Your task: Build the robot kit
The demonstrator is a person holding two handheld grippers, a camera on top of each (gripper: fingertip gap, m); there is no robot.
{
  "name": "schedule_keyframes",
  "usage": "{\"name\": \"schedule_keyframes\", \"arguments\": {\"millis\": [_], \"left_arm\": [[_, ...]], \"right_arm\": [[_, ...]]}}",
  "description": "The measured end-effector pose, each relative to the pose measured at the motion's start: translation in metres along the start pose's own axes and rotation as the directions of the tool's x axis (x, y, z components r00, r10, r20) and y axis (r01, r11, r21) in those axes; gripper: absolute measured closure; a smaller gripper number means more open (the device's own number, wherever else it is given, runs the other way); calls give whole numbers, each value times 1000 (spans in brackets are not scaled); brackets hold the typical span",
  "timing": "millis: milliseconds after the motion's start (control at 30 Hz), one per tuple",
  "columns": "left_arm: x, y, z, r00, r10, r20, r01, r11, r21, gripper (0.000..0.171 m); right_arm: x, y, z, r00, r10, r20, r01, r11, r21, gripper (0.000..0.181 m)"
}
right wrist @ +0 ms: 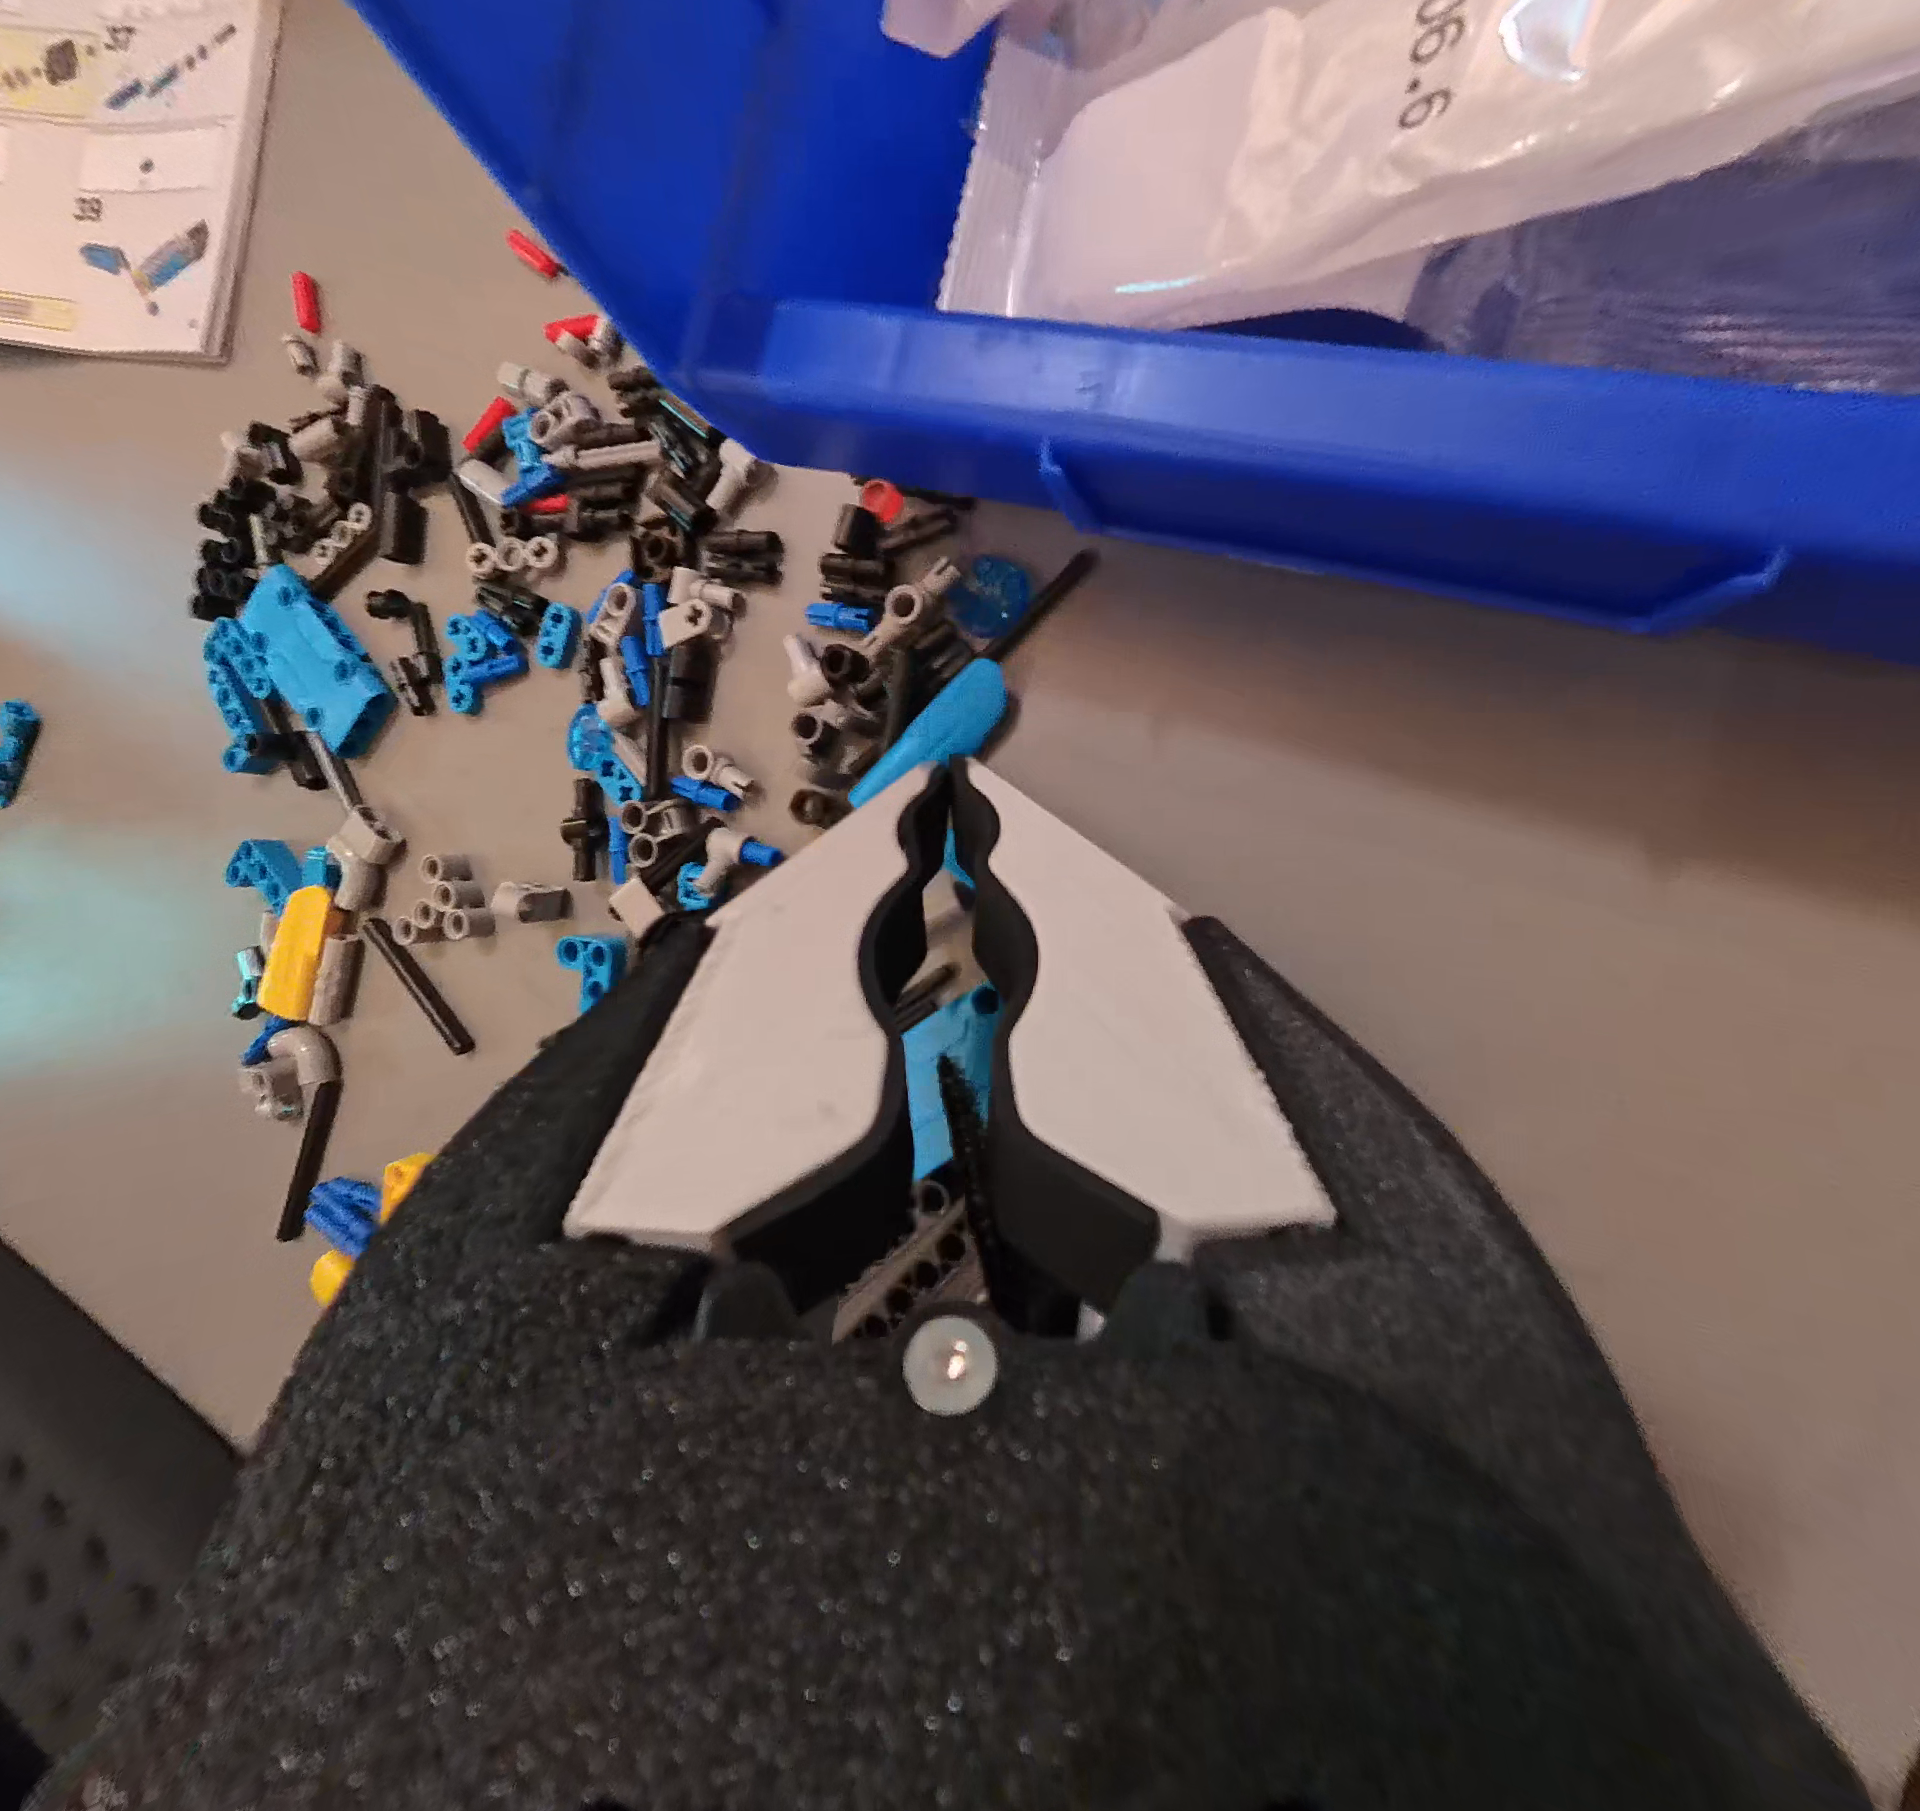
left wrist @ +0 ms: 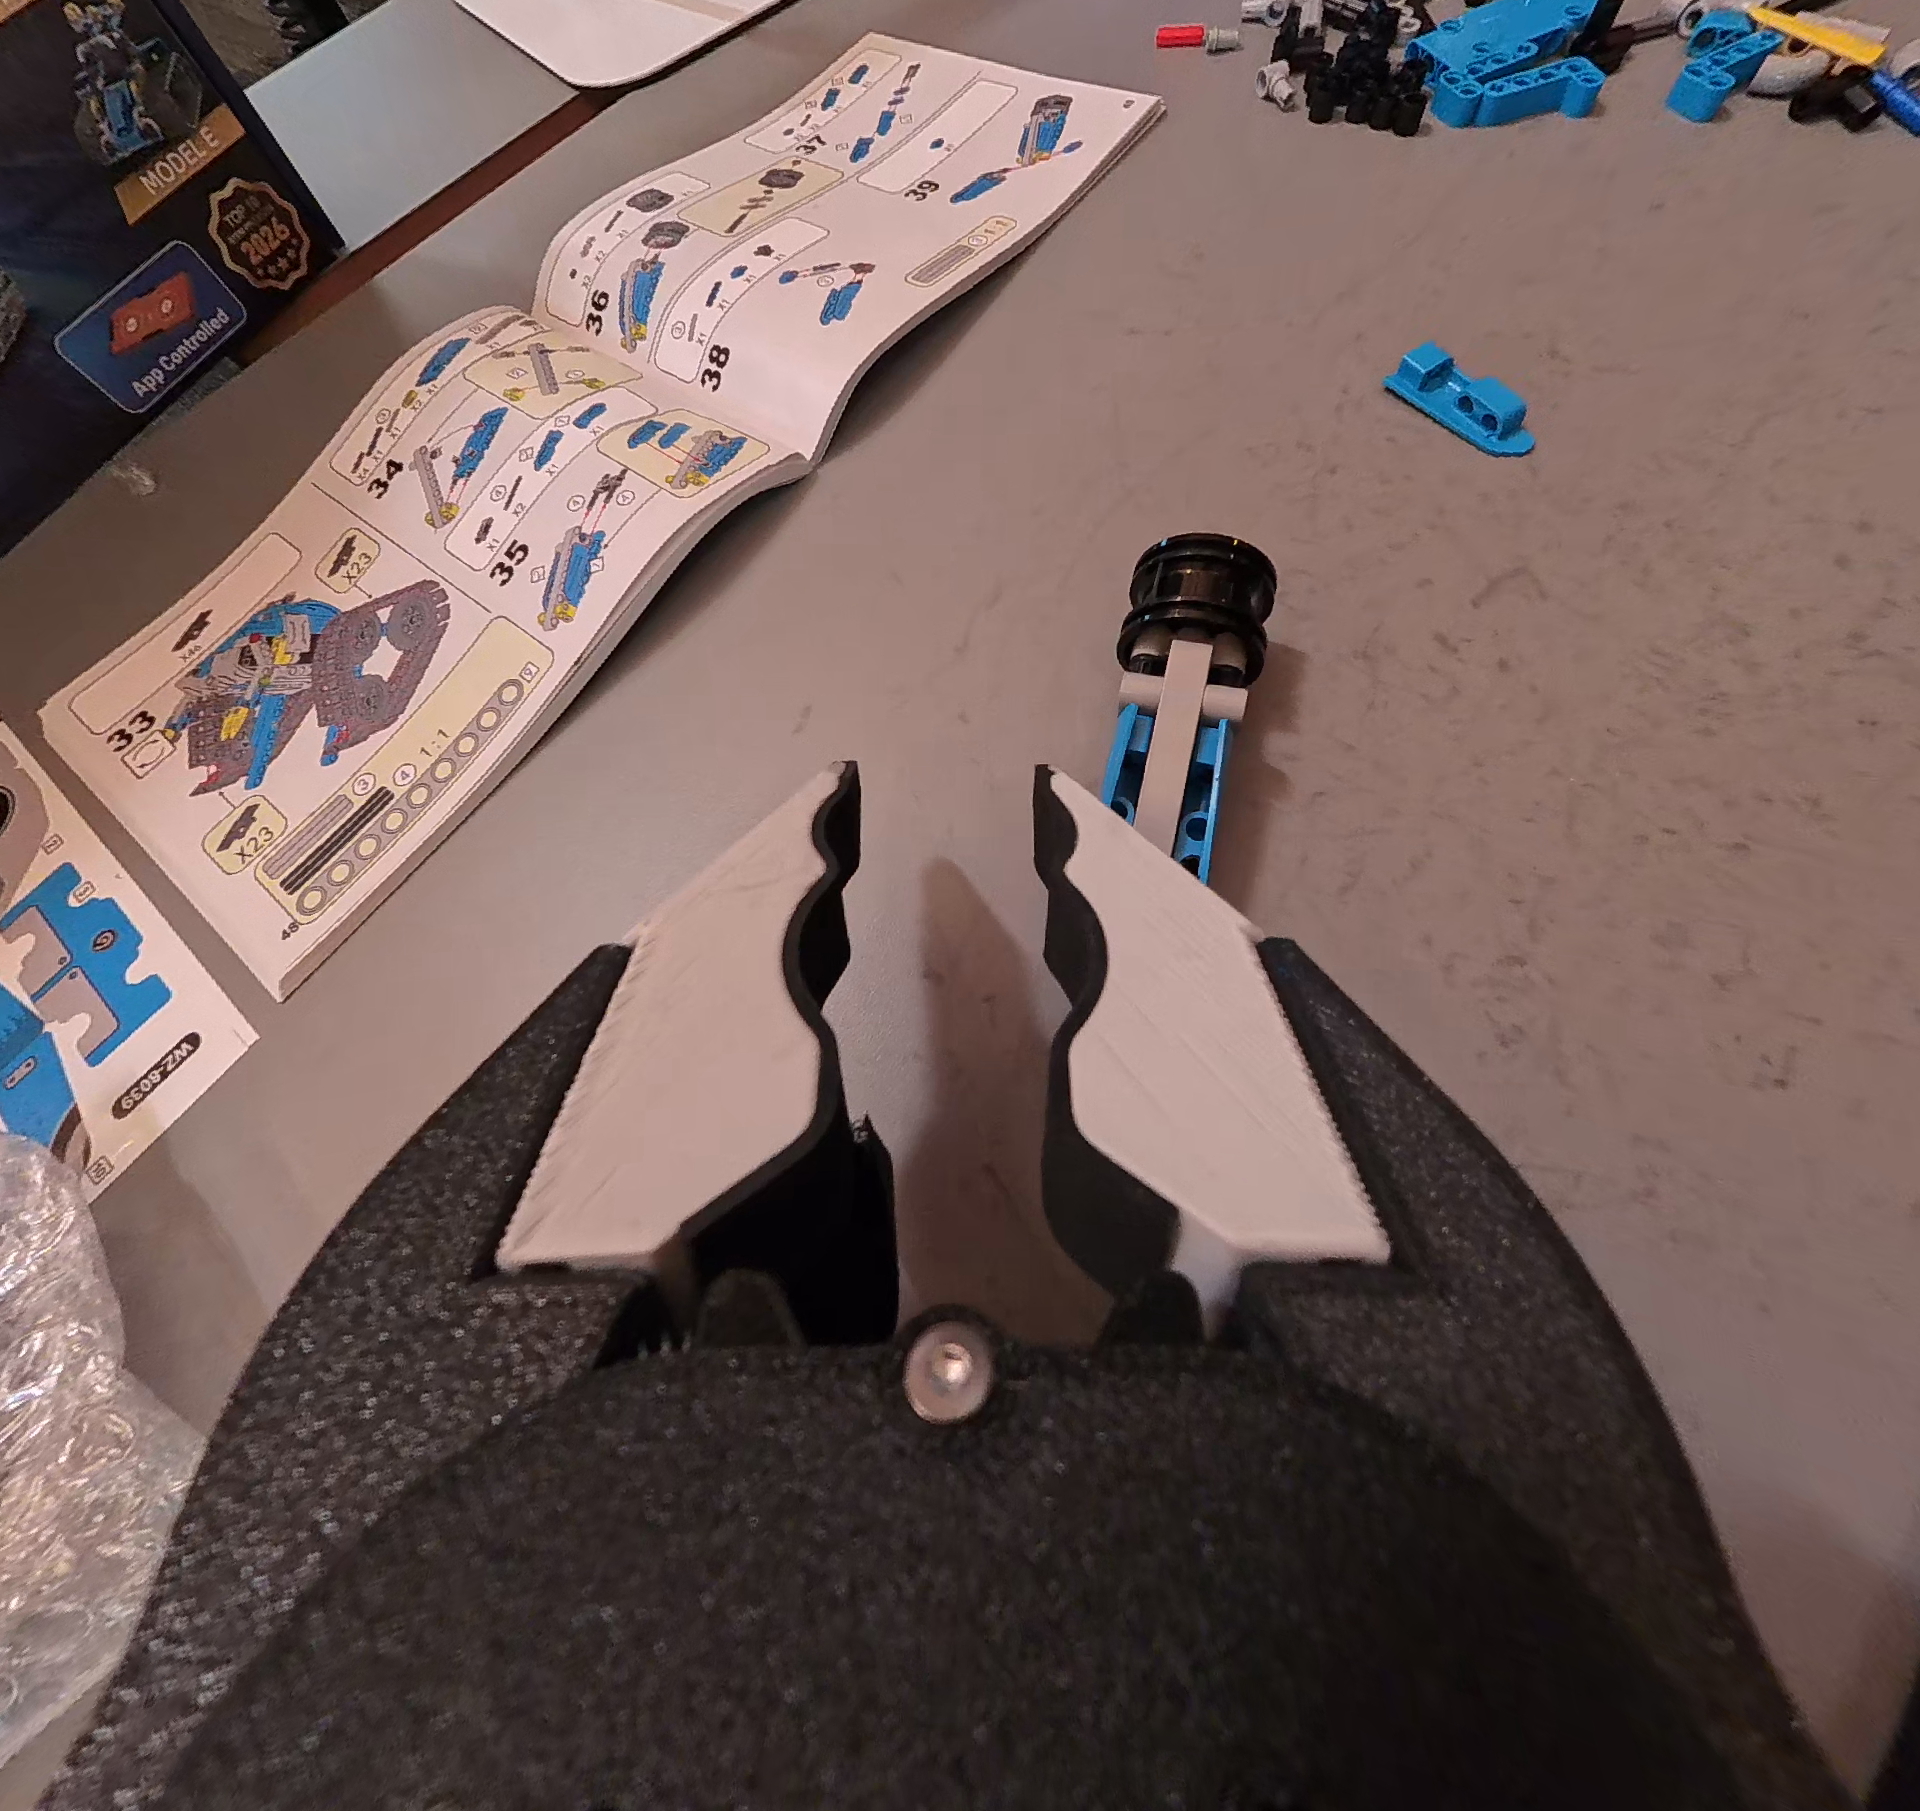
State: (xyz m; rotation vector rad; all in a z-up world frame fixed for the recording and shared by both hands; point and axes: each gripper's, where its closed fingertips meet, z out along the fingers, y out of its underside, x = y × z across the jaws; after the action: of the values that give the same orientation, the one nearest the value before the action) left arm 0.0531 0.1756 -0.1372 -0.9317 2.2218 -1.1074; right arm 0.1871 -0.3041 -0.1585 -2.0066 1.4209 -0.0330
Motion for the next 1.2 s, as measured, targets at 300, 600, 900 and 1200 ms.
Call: {"name": "schedule_keyframes", "arguments": {"millis": [300, 600, 900, 1200], "left_arm": [[2, 0, 0, 1000, 16, -1, -16, 1000, 0, 139], [3, 1, 1, 999, 34, 4, -34, 999, -9, 139], [3, 1, 1, 999, 37, 6, -37, 999, -8, 139], [3, 2, 1, 999, 34, 2, -34, 999, -14, 139]], "right_arm": [[-9, -4, -7, 998, -53, -45, 53, 999, 5, 145], [-6, 2, 6, 985, -141, -100, 135, 989, -64, 167], [-18, -9, -21, 988, -136, -78, 138, 990, 15, 176], [-248, 11, -7, 855, -180, 486, 200, 980, 11, 176]]}}
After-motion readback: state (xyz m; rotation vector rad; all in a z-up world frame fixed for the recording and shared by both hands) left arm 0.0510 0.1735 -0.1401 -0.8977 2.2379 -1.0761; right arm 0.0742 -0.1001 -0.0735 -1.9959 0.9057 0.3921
